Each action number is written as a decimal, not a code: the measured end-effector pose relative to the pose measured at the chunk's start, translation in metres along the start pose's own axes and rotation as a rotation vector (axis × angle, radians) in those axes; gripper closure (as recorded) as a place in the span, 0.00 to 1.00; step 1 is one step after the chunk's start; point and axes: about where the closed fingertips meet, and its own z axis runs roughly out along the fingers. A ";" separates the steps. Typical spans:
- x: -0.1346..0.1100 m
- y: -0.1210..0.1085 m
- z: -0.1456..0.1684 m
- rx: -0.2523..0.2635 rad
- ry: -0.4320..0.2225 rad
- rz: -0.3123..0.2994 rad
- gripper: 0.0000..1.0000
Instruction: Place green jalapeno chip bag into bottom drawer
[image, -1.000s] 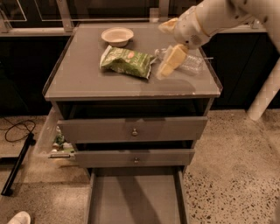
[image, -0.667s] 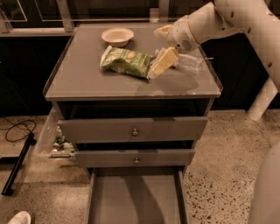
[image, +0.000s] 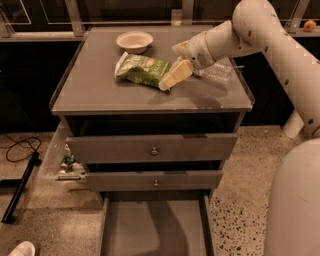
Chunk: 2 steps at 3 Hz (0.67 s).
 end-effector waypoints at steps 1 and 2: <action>-0.002 -0.009 0.015 0.015 0.042 -0.007 0.00; 0.002 -0.021 0.030 0.043 0.127 -0.042 0.00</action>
Offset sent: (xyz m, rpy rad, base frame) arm 0.0506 0.0158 -0.0216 -0.2587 -0.0538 -0.0530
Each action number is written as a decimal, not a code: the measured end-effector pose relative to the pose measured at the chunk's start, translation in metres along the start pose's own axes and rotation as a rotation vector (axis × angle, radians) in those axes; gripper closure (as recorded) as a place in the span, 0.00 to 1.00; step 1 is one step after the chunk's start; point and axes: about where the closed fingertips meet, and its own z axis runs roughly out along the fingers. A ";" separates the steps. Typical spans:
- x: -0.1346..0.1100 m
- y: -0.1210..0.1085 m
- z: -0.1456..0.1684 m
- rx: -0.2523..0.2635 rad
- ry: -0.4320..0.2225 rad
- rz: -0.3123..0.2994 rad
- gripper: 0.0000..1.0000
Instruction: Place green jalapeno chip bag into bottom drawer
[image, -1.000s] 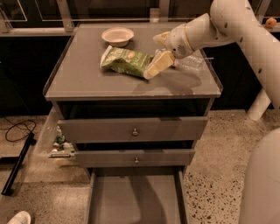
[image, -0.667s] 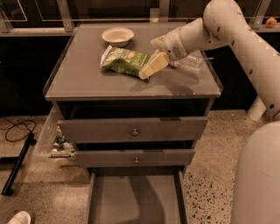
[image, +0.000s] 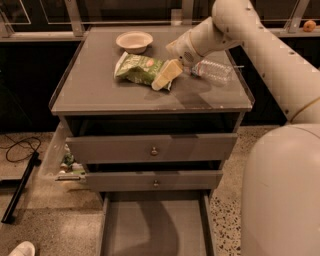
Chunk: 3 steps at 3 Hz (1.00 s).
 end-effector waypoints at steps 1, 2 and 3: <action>0.012 -0.011 0.012 0.018 0.063 0.002 0.00; 0.012 -0.016 0.021 0.019 0.074 0.003 0.00; 0.012 -0.016 0.021 0.019 0.074 0.003 0.19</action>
Offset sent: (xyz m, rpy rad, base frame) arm 0.0320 -0.0003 -0.0174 -0.0836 0.0077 -0.0433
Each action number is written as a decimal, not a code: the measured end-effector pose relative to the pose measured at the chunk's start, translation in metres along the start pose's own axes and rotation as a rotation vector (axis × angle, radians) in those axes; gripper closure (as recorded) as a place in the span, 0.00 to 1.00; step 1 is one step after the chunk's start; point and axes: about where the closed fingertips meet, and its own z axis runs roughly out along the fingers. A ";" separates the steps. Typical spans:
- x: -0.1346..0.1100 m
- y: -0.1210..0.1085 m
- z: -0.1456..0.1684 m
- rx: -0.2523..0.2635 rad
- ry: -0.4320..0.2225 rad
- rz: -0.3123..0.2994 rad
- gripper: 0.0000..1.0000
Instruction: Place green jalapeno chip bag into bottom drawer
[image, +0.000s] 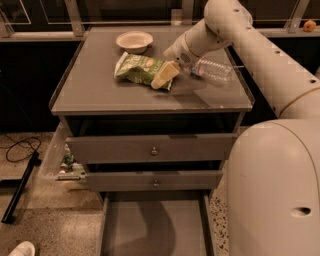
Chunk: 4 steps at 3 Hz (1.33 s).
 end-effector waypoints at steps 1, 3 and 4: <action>0.000 0.000 0.000 0.000 0.000 0.000 0.41; 0.000 0.000 0.000 0.000 0.000 0.000 0.87; 0.000 0.000 0.000 -0.001 0.000 0.000 1.00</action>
Offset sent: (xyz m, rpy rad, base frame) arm 0.0000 0.0000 0.0000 0.0000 0.0000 0.0000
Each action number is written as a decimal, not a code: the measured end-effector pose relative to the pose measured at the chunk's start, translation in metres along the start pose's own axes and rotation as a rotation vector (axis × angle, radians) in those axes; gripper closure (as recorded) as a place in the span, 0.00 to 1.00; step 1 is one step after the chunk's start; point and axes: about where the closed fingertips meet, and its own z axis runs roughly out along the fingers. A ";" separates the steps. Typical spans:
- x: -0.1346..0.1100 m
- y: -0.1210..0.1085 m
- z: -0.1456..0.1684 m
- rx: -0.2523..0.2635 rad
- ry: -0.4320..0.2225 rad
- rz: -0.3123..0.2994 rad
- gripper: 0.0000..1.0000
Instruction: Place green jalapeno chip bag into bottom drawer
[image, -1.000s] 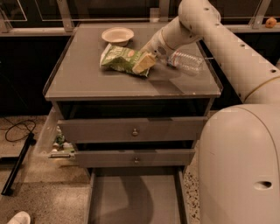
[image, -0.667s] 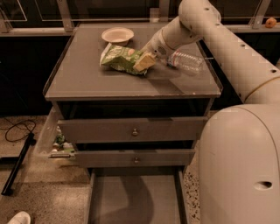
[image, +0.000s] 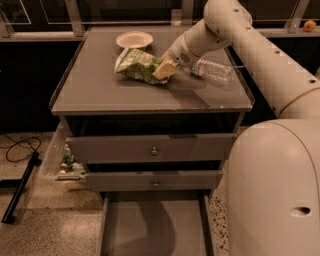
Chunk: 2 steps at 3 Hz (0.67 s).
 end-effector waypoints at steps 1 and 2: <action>0.001 0.003 0.001 -0.008 -0.002 -0.001 1.00; 0.009 0.011 -0.012 -0.006 -0.022 0.006 1.00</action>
Offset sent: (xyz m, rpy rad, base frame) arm -0.0425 -0.0341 0.0089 0.0591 -0.0168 -0.0097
